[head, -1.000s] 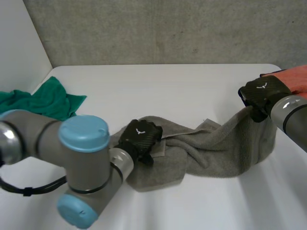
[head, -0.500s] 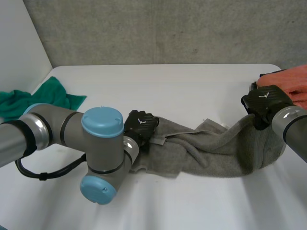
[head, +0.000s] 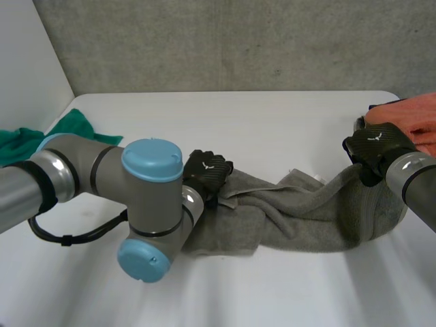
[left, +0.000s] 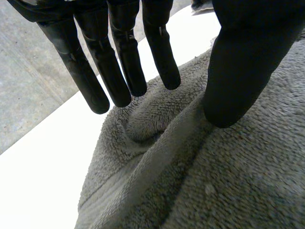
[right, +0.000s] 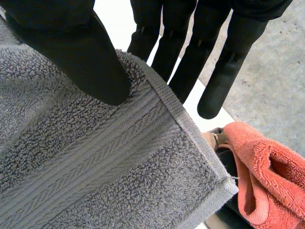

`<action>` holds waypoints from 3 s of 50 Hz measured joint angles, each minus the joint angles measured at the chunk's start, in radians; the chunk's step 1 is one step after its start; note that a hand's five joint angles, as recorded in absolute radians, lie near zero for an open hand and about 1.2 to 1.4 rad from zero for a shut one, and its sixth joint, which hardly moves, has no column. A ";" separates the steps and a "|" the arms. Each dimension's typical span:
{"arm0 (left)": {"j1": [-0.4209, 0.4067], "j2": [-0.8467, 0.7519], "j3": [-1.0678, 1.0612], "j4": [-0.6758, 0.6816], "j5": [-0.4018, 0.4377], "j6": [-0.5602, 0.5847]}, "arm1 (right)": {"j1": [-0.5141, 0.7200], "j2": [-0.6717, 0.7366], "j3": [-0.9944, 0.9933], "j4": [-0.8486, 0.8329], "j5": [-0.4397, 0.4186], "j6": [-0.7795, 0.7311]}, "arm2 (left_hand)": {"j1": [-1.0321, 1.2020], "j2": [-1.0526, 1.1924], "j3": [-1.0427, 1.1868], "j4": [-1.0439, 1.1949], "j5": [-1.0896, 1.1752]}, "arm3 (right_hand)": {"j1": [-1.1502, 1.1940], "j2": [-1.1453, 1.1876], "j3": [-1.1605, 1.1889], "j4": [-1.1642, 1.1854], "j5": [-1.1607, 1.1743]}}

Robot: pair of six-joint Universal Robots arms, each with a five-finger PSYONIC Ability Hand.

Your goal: Fold the laundry.

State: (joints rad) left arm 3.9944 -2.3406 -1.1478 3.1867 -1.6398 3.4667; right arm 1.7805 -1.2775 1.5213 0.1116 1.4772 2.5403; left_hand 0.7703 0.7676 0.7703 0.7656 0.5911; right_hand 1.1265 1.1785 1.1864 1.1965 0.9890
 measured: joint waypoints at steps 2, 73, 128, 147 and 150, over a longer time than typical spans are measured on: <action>0.001 -0.025 0.034 -0.014 0.001 0.001 | -0.001 0.001 0.001 -0.002 0.000 0.000 | 0.073 0.069 0.068 0.066 0.065 | 0.000 0.000 0.000 0.000 0.000; 0.392 0.242 0.202 0.563 0.020 -0.066 | 0.080 0.154 -0.541 -0.765 0.157 -0.284 | 0.373 0.429 0.423 0.435 0.396 | 0.000 0.000 0.007 0.003 0.007; 0.525 0.483 -0.639 0.486 0.180 0.012 | -0.163 0.340 -0.145 -0.063 -0.025 0.336 | 0.373 0.429 0.423 0.435 0.396 | -0.481 -0.534 -0.539 -0.550 -0.525; 0.516 0.493 -0.610 0.482 0.179 0.011 | -0.147 0.283 -0.053 -0.114 -0.078 0.276 | 0.373 0.429 0.423 0.435 0.396 | -0.555 -0.610 -0.619 -0.632 -0.599; 0.514 0.492 -0.605 0.483 0.179 0.010 | -0.145 0.310 -0.064 -0.130 -0.076 0.270 | 0.373 0.429 0.423 0.435 0.396 | -0.555 -0.610 -0.619 -0.629 -0.585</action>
State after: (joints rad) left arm 4.5089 -1.8489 -1.7533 3.6693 -1.4604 3.4768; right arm 1.6359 -0.9676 1.4573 -0.0184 1.4017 2.8100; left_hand 1.1432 1.1965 1.1929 1.2004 0.9874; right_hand 0.5719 0.5681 0.5677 0.5679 0.4036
